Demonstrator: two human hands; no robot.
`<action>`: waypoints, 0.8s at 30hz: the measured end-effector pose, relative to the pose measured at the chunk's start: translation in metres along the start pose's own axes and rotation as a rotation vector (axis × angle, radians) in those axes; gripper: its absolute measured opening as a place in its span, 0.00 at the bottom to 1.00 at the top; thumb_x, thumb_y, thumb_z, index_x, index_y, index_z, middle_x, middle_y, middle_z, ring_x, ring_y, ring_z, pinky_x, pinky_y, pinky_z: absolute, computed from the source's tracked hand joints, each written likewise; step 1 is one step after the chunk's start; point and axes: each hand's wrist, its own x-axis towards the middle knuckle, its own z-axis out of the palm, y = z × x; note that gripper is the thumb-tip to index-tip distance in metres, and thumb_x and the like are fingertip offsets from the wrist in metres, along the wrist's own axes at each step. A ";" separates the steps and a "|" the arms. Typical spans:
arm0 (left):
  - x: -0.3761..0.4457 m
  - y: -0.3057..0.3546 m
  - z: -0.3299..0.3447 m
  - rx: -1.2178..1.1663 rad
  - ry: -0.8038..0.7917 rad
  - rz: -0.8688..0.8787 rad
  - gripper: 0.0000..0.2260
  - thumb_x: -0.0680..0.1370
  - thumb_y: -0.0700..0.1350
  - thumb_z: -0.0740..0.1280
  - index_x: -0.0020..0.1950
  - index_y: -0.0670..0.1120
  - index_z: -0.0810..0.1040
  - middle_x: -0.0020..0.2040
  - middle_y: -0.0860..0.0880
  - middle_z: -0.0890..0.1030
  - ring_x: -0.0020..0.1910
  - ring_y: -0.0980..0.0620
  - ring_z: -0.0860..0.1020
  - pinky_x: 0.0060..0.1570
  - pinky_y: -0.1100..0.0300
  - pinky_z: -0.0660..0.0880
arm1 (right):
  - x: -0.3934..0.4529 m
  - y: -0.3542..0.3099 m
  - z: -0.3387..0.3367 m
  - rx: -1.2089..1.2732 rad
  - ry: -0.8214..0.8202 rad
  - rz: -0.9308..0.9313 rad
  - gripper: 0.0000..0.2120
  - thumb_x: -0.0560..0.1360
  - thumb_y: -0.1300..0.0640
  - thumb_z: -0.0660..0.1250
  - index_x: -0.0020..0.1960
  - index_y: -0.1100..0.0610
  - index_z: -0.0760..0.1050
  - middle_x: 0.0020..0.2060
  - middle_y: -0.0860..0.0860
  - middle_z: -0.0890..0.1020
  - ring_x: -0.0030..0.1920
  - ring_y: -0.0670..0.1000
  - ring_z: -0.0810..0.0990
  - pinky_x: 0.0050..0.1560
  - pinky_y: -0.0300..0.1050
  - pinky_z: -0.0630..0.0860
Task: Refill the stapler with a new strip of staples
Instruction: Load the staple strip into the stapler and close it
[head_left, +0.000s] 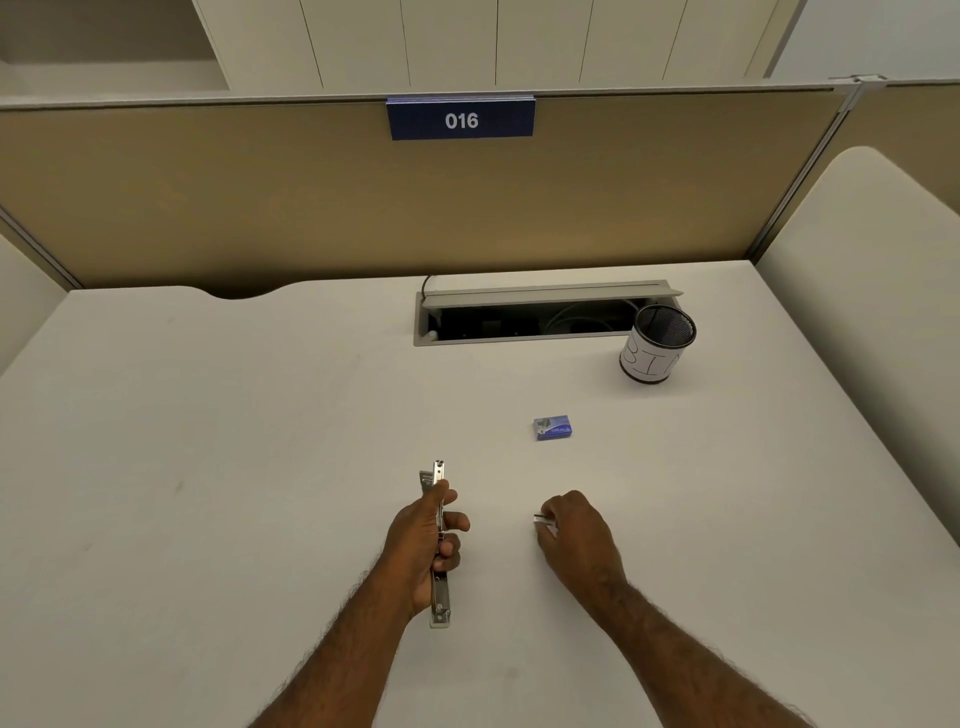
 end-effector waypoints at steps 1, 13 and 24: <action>0.000 0.000 -0.001 -0.001 0.000 0.000 0.16 0.79 0.52 0.64 0.58 0.41 0.74 0.29 0.47 0.78 0.18 0.57 0.64 0.16 0.68 0.59 | -0.001 0.000 0.001 -0.028 -0.005 -0.015 0.08 0.77 0.55 0.63 0.53 0.58 0.76 0.51 0.53 0.76 0.52 0.53 0.76 0.51 0.44 0.73; 0.002 0.000 -0.001 -0.003 0.009 0.006 0.16 0.79 0.52 0.64 0.58 0.41 0.75 0.31 0.46 0.78 0.18 0.56 0.64 0.16 0.68 0.59 | 0.002 0.002 0.001 -0.049 -0.003 -0.053 0.11 0.80 0.53 0.57 0.55 0.57 0.74 0.49 0.53 0.81 0.49 0.54 0.78 0.49 0.46 0.72; 0.006 0.000 -0.001 0.004 0.005 0.009 0.16 0.79 0.51 0.64 0.58 0.40 0.75 0.30 0.47 0.78 0.18 0.56 0.64 0.16 0.68 0.59 | 0.009 -0.002 -0.009 0.058 -0.080 0.021 0.11 0.78 0.57 0.62 0.58 0.53 0.78 0.48 0.55 0.84 0.50 0.55 0.81 0.50 0.45 0.76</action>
